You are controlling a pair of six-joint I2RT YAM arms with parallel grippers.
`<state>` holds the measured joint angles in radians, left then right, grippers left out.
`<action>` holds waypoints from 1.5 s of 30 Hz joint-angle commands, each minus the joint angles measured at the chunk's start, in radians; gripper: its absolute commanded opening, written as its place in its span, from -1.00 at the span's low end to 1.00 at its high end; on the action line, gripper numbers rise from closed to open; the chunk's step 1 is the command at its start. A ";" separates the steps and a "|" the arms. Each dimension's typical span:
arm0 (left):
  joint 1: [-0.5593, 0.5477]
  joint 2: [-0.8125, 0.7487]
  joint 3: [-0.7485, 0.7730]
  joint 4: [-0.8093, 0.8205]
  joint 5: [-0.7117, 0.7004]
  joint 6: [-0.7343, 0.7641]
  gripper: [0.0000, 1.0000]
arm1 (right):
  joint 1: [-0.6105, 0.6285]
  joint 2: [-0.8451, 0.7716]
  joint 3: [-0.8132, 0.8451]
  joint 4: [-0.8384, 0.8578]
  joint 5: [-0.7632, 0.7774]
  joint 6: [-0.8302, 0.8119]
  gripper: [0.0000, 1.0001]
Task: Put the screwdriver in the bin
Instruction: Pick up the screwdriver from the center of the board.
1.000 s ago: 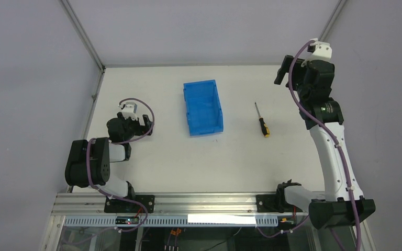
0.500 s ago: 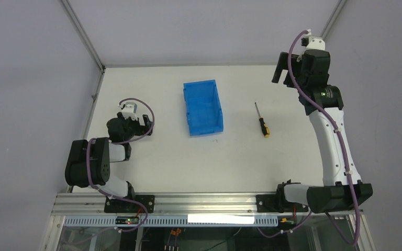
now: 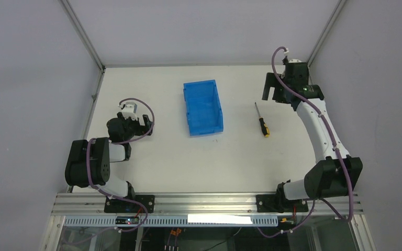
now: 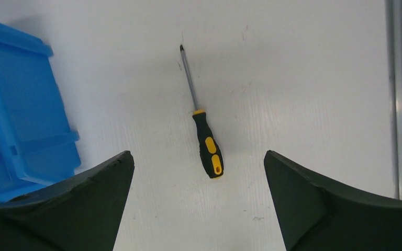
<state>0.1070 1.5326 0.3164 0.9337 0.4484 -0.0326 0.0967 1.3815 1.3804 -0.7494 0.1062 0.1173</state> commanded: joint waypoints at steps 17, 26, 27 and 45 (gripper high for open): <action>0.014 -0.008 0.004 0.028 0.019 0.013 0.98 | 0.027 0.254 -0.245 0.041 -0.010 0.065 0.82; 0.014 -0.008 0.004 0.028 0.019 0.013 0.98 | 0.058 0.395 -0.238 0.107 0.053 0.077 0.72; 0.014 -0.008 0.004 0.028 0.019 0.013 0.98 | 0.058 0.407 -0.236 0.111 0.053 0.074 0.67; 0.014 -0.008 0.004 0.028 0.020 0.013 0.98 | 0.057 0.307 -0.179 0.053 0.063 0.059 -0.85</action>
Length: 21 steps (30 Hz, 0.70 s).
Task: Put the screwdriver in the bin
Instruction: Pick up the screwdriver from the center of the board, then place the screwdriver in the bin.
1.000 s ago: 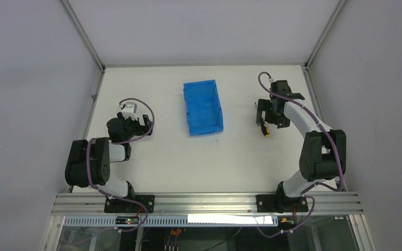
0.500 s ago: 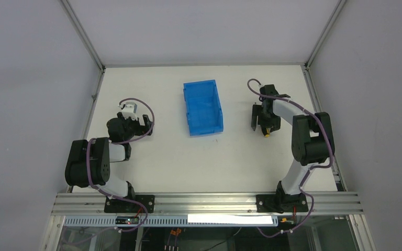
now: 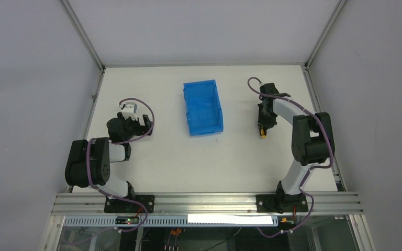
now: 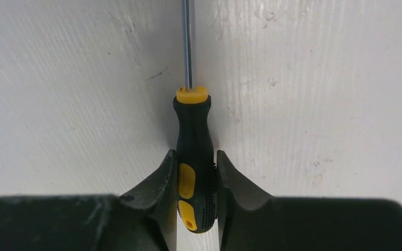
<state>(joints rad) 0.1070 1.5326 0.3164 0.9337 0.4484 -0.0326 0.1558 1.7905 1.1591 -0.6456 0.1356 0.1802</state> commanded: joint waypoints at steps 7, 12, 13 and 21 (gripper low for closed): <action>0.014 -0.008 0.004 0.029 0.020 0.013 0.98 | 0.000 -0.210 0.137 -0.153 0.045 -0.006 -0.92; 0.014 -0.008 0.004 0.028 0.019 0.013 0.98 | -0.001 -0.263 0.248 -0.245 0.054 -0.006 -0.98; 0.014 -0.008 0.005 0.028 0.020 0.013 0.98 | -0.001 -0.271 0.271 -0.259 0.056 -0.005 -0.98; 0.014 -0.009 0.004 0.028 0.019 0.013 0.98 | -0.002 -0.291 0.509 -0.391 0.107 -0.030 -0.98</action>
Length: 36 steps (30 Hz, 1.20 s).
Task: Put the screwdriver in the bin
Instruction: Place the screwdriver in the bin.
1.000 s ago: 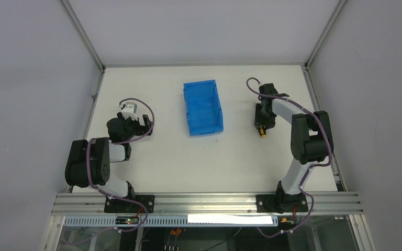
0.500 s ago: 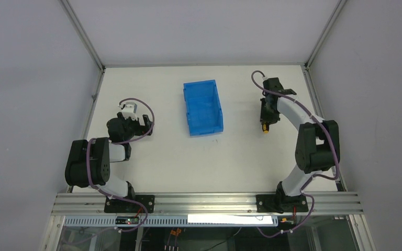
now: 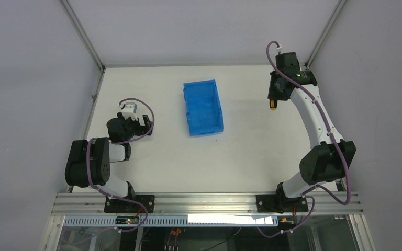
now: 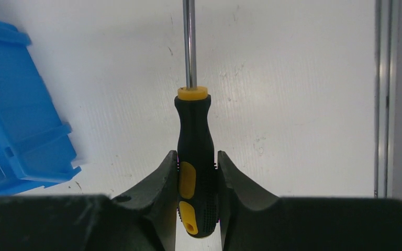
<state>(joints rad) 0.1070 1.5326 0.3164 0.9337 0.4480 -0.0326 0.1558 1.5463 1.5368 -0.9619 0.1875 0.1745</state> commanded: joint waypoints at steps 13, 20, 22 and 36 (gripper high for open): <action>0.014 -0.008 0.004 0.028 0.020 0.013 0.98 | 0.051 0.027 0.383 -0.178 0.026 0.002 -1.00; 0.013 -0.008 0.004 0.028 0.020 0.013 0.98 | 0.203 0.103 0.472 -0.197 0.048 0.082 -1.00; 0.013 -0.008 0.004 0.028 0.020 0.013 0.98 | 0.261 0.134 0.503 -0.201 0.074 0.106 -1.00; 0.013 -0.008 0.004 0.028 0.020 0.013 0.98 | 0.527 0.310 0.688 -0.149 0.122 0.207 -1.00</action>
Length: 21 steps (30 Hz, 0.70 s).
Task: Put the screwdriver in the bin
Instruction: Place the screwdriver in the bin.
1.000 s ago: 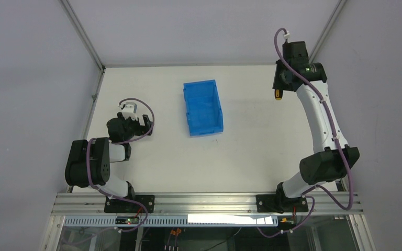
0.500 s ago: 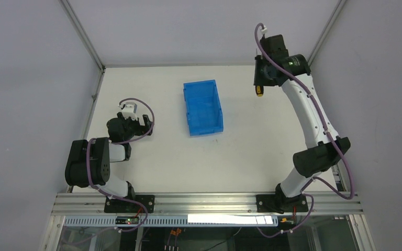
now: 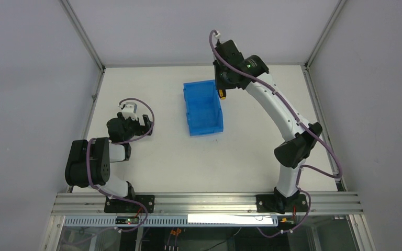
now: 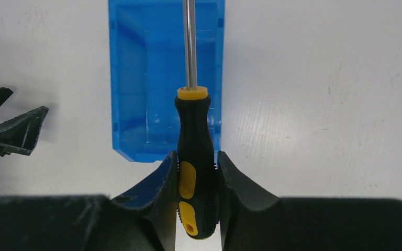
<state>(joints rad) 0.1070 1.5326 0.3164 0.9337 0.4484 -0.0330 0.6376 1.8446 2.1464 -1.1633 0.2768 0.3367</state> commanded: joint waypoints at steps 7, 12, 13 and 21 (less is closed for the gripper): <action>0.014 -0.008 0.004 0.028 0.019 0.013 0.98 | 0.118 0.066 0.099 0.120 0.025 0.073 -1.00; 0.014 -0.008 0.004 0.028 0.019 0.013 0.98 | 0.131 0.097 0.043 0.153 0.025 0.067 -1.00; 0.013 -0.008 0.004 0.028 0.020 0.013 0.98 | 0.131 0.097 0.005 0.172 0.022 0.060 -1.00; 0.013 -0.008 0.004 0.028 0.019 0.013 0.98 | 0.129 0.077 -0.249 0.401 -0.065 -0.037 -1.00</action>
<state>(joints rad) 0.1070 1.5326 0.3164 0.9337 0.4484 -0.0326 0.7692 1.9427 1.9656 -0.9241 0.2592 0.3565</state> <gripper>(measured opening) 0.992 0.287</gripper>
